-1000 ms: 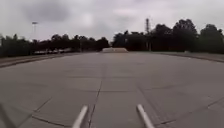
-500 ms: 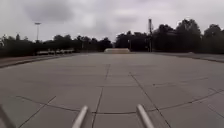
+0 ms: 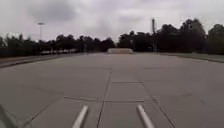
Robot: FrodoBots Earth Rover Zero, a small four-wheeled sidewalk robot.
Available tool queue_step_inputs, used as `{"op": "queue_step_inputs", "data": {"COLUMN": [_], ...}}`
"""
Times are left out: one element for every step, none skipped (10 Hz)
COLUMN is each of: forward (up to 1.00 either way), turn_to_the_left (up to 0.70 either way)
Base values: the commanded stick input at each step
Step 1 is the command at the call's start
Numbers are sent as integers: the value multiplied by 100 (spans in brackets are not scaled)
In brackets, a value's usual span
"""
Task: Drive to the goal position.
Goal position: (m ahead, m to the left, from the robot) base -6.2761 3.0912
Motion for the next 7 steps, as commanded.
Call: {"op": "queue_step_inputs", "data": {"forward": [0,0,0,0,0,0,0], "turn_to_the_left": [0,0,0,0,0,0,0]}}
